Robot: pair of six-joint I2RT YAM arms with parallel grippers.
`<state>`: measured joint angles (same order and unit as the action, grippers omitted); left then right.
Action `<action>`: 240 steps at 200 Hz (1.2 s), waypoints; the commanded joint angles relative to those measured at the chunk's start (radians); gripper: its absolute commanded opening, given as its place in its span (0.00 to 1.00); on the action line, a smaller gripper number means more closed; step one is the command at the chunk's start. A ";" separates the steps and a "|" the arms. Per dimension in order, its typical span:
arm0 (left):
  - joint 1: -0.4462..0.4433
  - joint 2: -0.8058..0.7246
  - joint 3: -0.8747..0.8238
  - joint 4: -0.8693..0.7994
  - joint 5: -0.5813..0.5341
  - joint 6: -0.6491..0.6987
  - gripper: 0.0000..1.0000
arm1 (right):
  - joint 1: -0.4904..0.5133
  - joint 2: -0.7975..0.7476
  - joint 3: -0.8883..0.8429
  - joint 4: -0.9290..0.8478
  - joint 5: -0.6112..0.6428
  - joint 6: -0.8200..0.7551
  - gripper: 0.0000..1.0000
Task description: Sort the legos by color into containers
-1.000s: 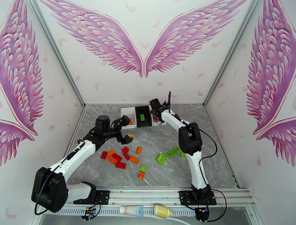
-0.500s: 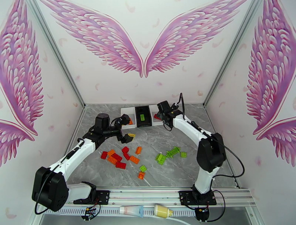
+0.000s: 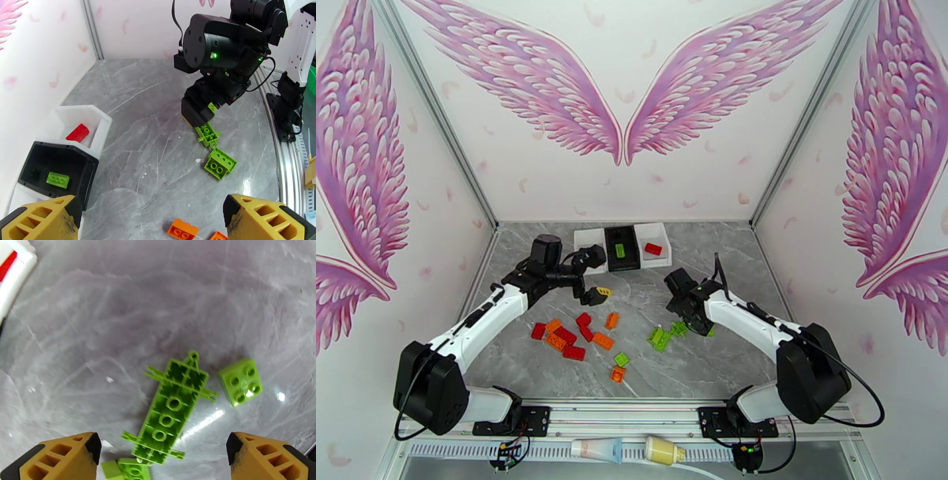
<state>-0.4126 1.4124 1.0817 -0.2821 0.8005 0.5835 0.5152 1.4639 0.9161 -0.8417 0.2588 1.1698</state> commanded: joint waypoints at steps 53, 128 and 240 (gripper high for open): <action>-0.037 0.016 0.032 -0.056 0.019 0.047 0.99 | -0.004 0.036 -0.050 0.078 -0.037 0.057 0.72; -0.043 -0.004 -0.013 0.013 -0.001 0.025 0.99 | -0.051 0.131 -0.042 0.174 -0.068 0.039 0.70; -0.013 -0.005 -0.012 0.017 0.030 0.026 0.99 | -0.048 0.161 0.045 0.098 -0.041 0.010 0.29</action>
<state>-0.4465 1.4288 1.0840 -0.2783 0.7971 0.6132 0.4644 1.6318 0.8951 -0.7010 0.2008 1.2026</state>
